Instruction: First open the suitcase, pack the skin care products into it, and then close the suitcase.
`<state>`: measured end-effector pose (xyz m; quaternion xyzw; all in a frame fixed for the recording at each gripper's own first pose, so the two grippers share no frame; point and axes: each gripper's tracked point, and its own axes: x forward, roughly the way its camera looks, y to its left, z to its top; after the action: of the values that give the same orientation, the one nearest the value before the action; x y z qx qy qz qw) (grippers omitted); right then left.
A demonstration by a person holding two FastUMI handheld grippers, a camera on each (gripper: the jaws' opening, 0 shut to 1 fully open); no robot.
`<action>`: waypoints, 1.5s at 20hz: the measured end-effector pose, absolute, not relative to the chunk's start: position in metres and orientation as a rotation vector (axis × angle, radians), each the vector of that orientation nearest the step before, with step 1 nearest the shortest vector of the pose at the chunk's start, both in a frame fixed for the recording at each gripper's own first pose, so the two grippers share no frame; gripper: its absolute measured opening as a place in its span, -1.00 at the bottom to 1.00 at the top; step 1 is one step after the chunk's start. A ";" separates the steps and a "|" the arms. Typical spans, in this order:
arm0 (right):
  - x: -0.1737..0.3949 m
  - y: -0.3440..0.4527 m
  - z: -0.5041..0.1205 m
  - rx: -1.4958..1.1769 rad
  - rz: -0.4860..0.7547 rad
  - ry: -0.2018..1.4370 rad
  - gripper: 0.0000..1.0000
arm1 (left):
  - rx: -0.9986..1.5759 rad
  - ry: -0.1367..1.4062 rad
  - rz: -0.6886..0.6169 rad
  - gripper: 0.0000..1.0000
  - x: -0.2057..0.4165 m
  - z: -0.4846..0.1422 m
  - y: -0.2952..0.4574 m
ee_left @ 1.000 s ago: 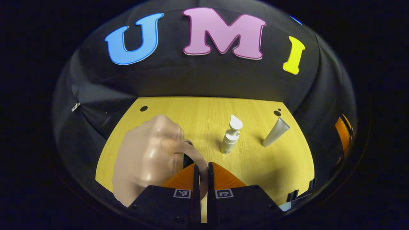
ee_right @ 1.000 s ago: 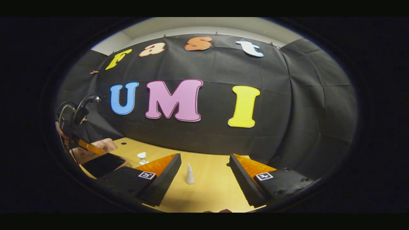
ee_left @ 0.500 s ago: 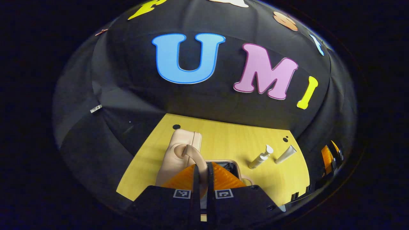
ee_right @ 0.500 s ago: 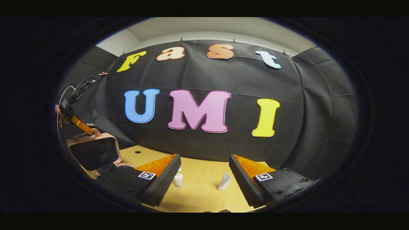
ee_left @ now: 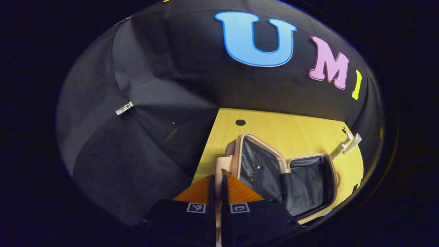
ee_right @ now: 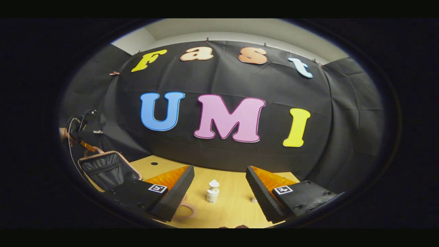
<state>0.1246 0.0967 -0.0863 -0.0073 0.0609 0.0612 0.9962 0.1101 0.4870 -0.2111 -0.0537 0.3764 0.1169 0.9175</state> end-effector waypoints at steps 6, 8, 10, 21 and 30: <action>0.114 0.122 -0.103 -0.110 0.148 0.226 0.93 | -0.348 0.851 0.291 -0.77 0.103 -0.327 0.544; 0.114 0.122 -0.106 -0.108 0.139 0.248 0.93 | -0.281 0.856 0.317 -0.85 0.097 -0.351 0.545; 0.114 0.125 -0.112 -0.083 0.123 0.269 0.94 | -0.250 0.860 0.334 -0.60 0.096 -0.357 0.550; 0.110 0.084 -0.106 -0.036 0.037 0.161 0.92 | 0.022 0.361 0.115 0.92 0.122 -0.173 0.359; 0.126 0.013 -0.118 -0.034 0.028 0.127 0.93 | 0.062 0.212 -0.094 0.89 0.145 -0.128 0.083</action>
<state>0.1260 0.0131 -0.1178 -0.0172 0.0636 0.0138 0.9977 0.1453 0.0830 -0.1284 0.0307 0.1059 -0.0469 0.9928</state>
